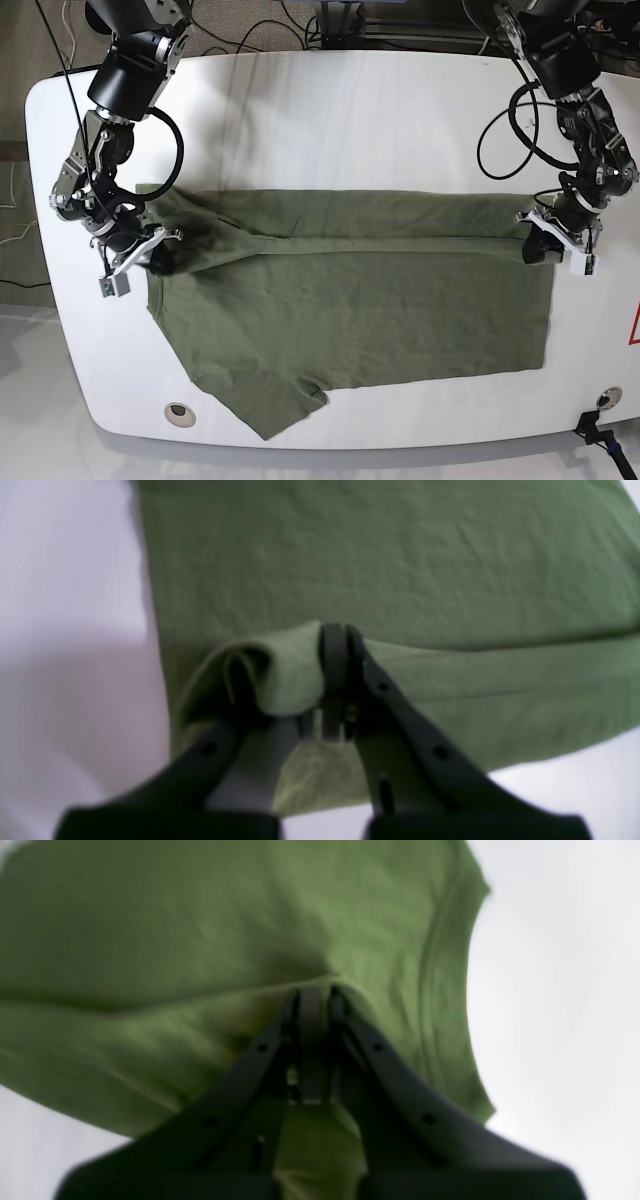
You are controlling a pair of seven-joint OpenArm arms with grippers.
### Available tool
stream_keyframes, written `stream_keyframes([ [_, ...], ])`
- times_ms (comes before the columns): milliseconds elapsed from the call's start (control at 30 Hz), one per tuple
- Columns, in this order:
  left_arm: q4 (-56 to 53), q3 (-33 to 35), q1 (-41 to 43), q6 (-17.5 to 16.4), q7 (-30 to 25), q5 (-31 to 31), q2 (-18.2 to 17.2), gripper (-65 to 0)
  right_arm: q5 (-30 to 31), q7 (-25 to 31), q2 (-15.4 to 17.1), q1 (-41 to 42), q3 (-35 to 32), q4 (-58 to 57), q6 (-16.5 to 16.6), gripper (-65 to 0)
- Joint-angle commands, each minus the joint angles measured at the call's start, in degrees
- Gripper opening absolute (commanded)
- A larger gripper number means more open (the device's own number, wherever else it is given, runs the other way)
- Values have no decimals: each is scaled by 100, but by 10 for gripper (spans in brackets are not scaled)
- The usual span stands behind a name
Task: Fold the T-shirt properly
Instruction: 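Lower the shirt edge and open both grippers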
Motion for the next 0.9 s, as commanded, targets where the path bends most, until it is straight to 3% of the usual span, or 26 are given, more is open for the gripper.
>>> stream_keyframes([
  [0, -105, -2, -155, -12, -164, -116, -298, -464, -84, 345, 78, 176, -16, -151, 34, -606],
  [67, -158, 6, -155, -12, -383, -116, -351, -299, -339, 644, 139, 159, -24, -265, 34, -449],
  [133, -149, 33, -146, -12, -550, -107, -501, -185, -541, 855, 174, 141, -24, -265, 34, -300],
  [200, -132, 156, -137, -12, -647, -37, -615, -113, -664, 1075, 201, 44, -33, -230, 34, -179],
  [233, -132, 156, -129, -12, -709, -37, -624, -92, -717, 1189, 253, 27, -33, -159, 34, -150],
  [433, 537, 138, 399, -12, -1535, 359, -729, -86, -866, 1716, 350, -729, -33, 1010, 34, -145],
  [600, 1337, 129, 1058, -12, -2238, 1089, -448, -86, -875, 1989, 324, -1538, -33, 1801, 34, -147],
  [700, 1495, 129, 1375, -12, -2678, 1458, -263, -86, -875, 2455, 324, -1986, -33, 1766, -58, -186],
  [867, 1486, 129, 1674, -12, -2819, 1493, -210, -86, -875, 3017, 333, -2338, -33, 1300, -155, -192],
])
